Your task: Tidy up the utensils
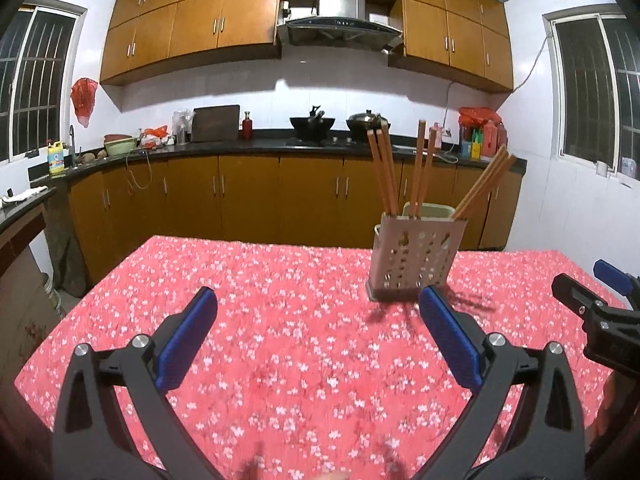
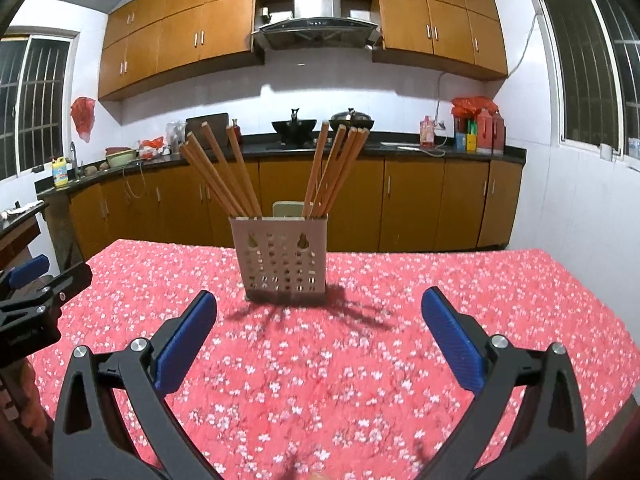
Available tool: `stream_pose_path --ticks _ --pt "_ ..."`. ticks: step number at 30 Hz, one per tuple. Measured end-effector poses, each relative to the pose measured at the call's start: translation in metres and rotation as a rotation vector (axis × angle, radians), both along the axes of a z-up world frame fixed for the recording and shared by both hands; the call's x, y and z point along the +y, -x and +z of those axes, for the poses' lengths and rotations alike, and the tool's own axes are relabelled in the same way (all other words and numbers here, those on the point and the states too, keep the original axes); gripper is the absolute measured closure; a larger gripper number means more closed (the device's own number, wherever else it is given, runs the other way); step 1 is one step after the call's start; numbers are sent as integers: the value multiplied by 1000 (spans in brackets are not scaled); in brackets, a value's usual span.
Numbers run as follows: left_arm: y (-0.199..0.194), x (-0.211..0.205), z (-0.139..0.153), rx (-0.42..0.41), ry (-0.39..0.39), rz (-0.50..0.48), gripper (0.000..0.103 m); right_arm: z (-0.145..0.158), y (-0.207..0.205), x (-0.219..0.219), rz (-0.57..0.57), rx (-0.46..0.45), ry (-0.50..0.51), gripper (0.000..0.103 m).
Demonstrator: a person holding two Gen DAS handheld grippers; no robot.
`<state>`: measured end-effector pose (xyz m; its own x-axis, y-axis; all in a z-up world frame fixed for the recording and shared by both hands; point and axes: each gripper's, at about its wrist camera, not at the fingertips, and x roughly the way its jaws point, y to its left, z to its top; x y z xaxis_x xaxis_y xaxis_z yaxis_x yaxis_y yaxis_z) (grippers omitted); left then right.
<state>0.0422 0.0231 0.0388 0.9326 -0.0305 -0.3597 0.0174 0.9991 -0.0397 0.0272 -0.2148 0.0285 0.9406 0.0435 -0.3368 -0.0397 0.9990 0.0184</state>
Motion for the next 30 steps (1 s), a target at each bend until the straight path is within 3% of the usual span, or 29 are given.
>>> stream_pose_path --ticks 30 --pt "4 -10 -17 27 -39 -8 4 -21 7 -7 -39 54 -3 2"
